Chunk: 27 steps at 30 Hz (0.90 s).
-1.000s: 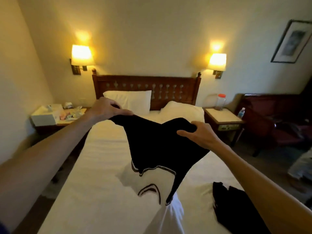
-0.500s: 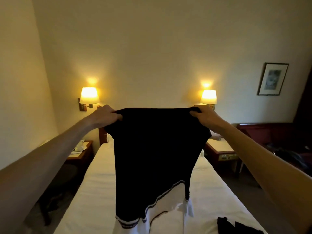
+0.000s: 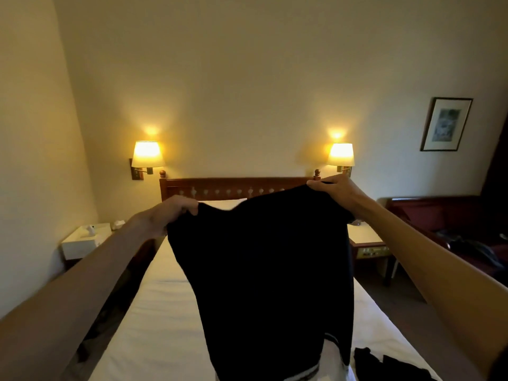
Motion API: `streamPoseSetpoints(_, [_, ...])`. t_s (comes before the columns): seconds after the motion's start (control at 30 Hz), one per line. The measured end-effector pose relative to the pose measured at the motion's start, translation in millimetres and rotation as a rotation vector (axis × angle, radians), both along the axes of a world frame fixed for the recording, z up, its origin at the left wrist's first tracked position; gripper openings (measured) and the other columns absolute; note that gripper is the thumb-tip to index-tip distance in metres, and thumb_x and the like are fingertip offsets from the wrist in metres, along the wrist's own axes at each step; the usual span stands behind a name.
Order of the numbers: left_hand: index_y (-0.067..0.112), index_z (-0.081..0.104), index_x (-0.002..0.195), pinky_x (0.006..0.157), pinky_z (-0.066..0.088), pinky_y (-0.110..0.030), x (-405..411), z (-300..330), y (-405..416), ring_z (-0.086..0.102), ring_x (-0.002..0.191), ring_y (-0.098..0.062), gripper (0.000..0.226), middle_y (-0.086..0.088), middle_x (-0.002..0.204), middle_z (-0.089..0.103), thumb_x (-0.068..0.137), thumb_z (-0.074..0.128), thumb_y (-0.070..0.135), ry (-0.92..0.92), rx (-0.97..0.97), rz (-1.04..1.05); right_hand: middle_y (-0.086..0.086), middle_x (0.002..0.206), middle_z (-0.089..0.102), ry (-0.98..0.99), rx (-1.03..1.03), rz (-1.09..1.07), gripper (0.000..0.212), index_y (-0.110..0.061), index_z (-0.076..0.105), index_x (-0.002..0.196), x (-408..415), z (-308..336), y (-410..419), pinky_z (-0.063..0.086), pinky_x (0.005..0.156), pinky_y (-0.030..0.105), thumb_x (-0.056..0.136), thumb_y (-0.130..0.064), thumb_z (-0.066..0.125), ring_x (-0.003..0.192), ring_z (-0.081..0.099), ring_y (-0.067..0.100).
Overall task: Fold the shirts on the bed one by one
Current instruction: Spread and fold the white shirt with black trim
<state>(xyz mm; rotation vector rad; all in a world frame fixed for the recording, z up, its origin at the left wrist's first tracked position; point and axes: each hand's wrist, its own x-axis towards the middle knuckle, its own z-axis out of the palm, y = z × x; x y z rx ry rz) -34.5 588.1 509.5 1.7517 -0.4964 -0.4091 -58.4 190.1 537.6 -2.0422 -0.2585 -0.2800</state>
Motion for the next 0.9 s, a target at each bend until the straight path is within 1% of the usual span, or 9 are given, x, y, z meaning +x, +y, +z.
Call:
streamPoseSetpoints(0.1, [0.003,0.061,0.12,0.087,0.045,-0.033,-9.7,-21.3,-42.2,0.063,0.102,-0.025,0.076,-0.014,0.108,0.064,0.068,0.071,0.057,0.019,0.164,-0.138,0.012,0.078,0.067,-0.013,0.011,0.025,0.031,-0.014,0.076,0.072,-3.4,-4.2,18.2,0.05,0.067,0.023,0.094,-0.032,0.063,0.068,0.067,0.014])
streamPoseSetpoints(0.2, [0.016,0.061,0.131,0.076,0.048,-0.033,-21.6,-62.3,-96.0,0.063,0.081,-0.021,0.064,-0.009,0.106,0.068,0.079,0.077,0.05,0.005,0.209,-0.205,0.006,0.066,0.061,0.027,-0.053,0.051,0.038,-0.014,0.068,0.061,-4.2,-6.9,41.5,0.046,0.071,0.024,0.095,-0.028,0.062,0.067,0.064,0.011])
streamPoseSetpoints(0.27, [0.006,0.067,0.124,0.064,0.046,-0.029,-26.5,-91.4,-117.2,0.064,0.069,-0.017,0.037,-0.007,0.098,0.071,0.092,0.067,0.024,-0.107,0.178,-0.206,0.005,0.065,0.058,0.063,-0.085,0.062,0.038,-0.01,0.065,0.061,-5.1,-8.9,48.2,0.046,0.073,0.025,0.096,-0.025,0.061,0.071,0.062,0.012])
streamPoseSetpoints(0.33, [0.0,0.071,0.114,0.065,0.045,-0.029,-23.4,-109.1,-124.4,0.064,0.073,-0.02,0.023,-0.01,0.094,0.07,0.098,0.06,0.012,-0.142,0.066,-0.101,0.006,0.074,0.062,0.079,-0.083,0.056,0.033,-0.008,0.068,0.067,-8.0,-11.0,43.0,0.045,0.077,0.028,0.096,-0.024,0.06,0.079,0.064,0.015])
streamPoseSetpoints(0.43, [0.006,0.07,0.1,0.071,0.05,-0.031,-15.4,-105.9,-128.0,0.061,0.081,-0.021,0.024,-0.007,0.086,0.066,0.104,0.049,0.015,-0.071,-0.142,0.002,0.005,0.089,0.068,0.143,0.0,0.048,0.022,-0.007,0.07,0.09,-11.2,-14.2,23.0,0.046,0.078,0.027,0.094,-0.027,0.061,0.09,0.066,0.016])
streamPoseSetpoints(0.53, [0.015,0.06,0.086,0.061,0.041,-0.026,-9.0,-96.4,-138.5,0.051,0.063,-0.012,0.033,0.002,0.069,0.051,0.108,0.038,0.022,0.037,-0.204,0.102,-0.005,0.078,0.07,0.25,0.046,0.022,0.016,-0.011,0.065,0.097,-11.2,-21.1,5.4,0.048,0.071,0.022,0.093,-0.026,0.062,0.088,0.068,0.014])
streamPoseSetpoints(0.63, [0.018,0.054,0.076,0.06,0.032,-0.029,-0.9,-89.6,-149.7,0.044,0.062,-0.011,0.035,0.002,0.066,0.046,0.106,0.04,0.028,0.005,-0.137,0.23,0.003,0.09,0.068,0.264,0.072,-0.074,0.021,-0.007,0.067,0.101,-6.9,-36.5,-8.7,0.048,0.078,0.029,0.095,-0.026,0.061,0.096,0.065,0.018])
streamPoseSetpoints(0.77, [0.019,0.075,0.078,0.066,0.049,-0.023,7.6,-74.5,-145.4,0.069,0.072,-0.012,0.049,0.006,0.074,0.07,0.084,0.063,0.066,0.002,0.006,0.094,0.019,0.091,0.062,0.165,-0.007,-0.109,0.038,0.001,0.064,0.102,-2.0,-58.0,-11.7,0.043,0.081,0.036,0.105,-0.031,0.045,0.086,0.061,0.024])
streamPoseSetpoints(0.9, [0.033,0.073,0.062,0.051,0.04,-0.012,16.4,-77.2,-144.2,0.064,0.058,-0.002,0.024,0.015,0.055,0.063,0.083,0.075,0.044,-0.203,0.227,0.082,0.008,0.078,0.061,0.027,-0.093,-0.072,0.036,-0.002,0.068,0.097,4.0,-60.2,8.6,0.043,0.07,0.025,0.101,-0.034,0.051,0.078,0.059,0.022])
